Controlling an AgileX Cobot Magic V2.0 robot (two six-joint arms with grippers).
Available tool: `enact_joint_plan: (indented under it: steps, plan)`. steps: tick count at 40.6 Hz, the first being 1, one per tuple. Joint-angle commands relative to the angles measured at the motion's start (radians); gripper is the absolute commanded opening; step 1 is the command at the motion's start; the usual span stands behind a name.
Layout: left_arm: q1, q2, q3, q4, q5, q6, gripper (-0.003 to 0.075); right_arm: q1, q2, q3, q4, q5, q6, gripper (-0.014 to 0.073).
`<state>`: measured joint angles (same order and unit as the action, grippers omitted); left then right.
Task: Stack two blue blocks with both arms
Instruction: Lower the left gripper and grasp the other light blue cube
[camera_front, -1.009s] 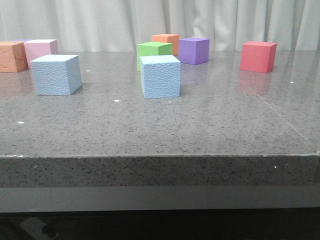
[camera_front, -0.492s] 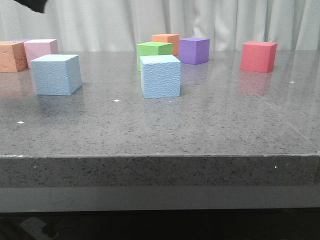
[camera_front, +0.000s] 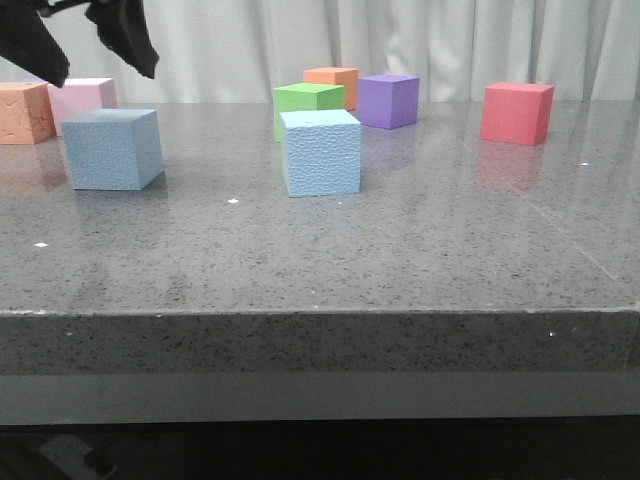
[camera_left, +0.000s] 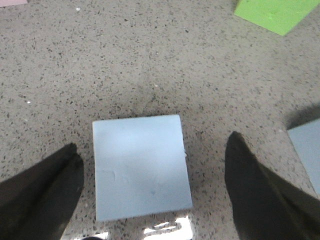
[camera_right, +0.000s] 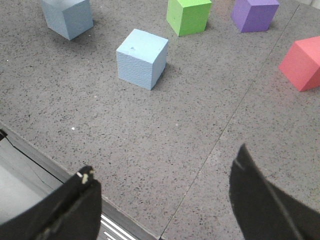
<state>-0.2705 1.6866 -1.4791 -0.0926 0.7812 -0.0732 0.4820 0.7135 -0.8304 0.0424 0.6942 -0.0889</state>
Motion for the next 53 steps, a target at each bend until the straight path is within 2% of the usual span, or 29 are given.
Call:
enact_joint_plan:
  steps: [1, 16, 46, 53]
  plan:
    - [-0.006, -0.005, -0.055, 0.015, -0.035, -0.035, 0.0568, -0.007, -0.004, -0.024, -0.002, -0.073, -0.009, 0.0543]
    - [-0.006, 0.082, -0.061, 0.029, -0.035, -0.062, 0.0568, -0.007, -0.004, -0.024, -0.002, -0.073, -0.009, 0.0543]
    - [-0.006, 0.109, -0.061, 0.029, -0.017, -0.062, 0.0562, -0.007, -0.004, -0.024, -0.002, -0.073, -0.009, 0.0543]
    - [-0.006, 0.109, -0.061, 0.032, -0.017, -0.062, 0.0428, -0.007, -0.004, -0.024, -0.002, -0.073, -0.009, 0.0543]
